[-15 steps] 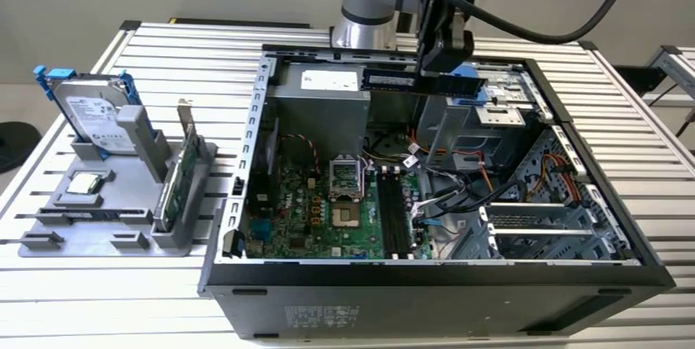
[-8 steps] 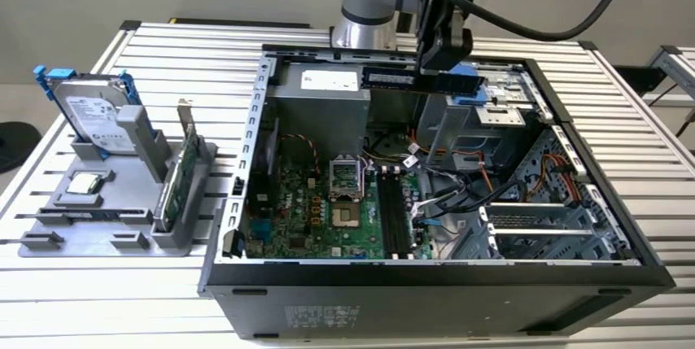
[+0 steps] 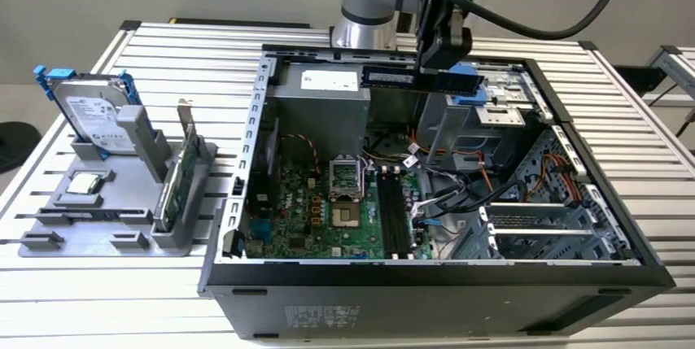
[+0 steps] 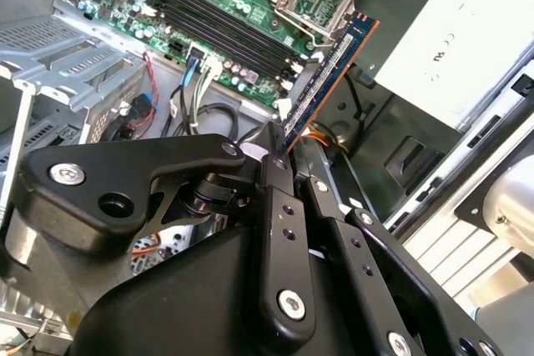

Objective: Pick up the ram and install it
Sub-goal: 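Insert the ram into the slot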

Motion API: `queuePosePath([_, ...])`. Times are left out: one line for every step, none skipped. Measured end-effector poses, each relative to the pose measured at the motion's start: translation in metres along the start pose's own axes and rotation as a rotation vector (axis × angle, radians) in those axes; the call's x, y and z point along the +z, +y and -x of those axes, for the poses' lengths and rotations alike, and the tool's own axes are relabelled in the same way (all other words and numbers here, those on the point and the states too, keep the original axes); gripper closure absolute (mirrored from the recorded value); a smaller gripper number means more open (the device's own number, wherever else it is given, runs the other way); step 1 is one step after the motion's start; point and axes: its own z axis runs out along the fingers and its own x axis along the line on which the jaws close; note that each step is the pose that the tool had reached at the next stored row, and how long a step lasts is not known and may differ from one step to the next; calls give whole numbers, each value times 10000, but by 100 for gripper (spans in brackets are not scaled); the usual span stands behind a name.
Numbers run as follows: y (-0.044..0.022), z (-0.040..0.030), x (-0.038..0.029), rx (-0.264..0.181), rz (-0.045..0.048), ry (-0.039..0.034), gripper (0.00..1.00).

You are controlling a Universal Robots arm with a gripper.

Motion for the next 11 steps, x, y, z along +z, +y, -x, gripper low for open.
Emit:
queuePosePath([0,-1,0,0,1,0,100])
queuePosePath([0,-1,0,0,0,0,100])
queuePosePath([0,-3,0,0,-1,0,100])
queuePosePath([0,-3,3,0,-1,1,100])
queuePosePath([0,-3,3,0,-1,1,100])
queuePosePath([0,-3,3,0,-1,1,100])
queuePosePath([0,-3,3,0,-1,1,100])
queuePosePath([0,-3,3,0,-1,0,100])
queuePosePath([0,-3,3,0,-2,-1,100])
queuePosePath([0,-3,3,0,-2,-1,100])
queuePosePath([0,-3,3,0,-2,-1,100])
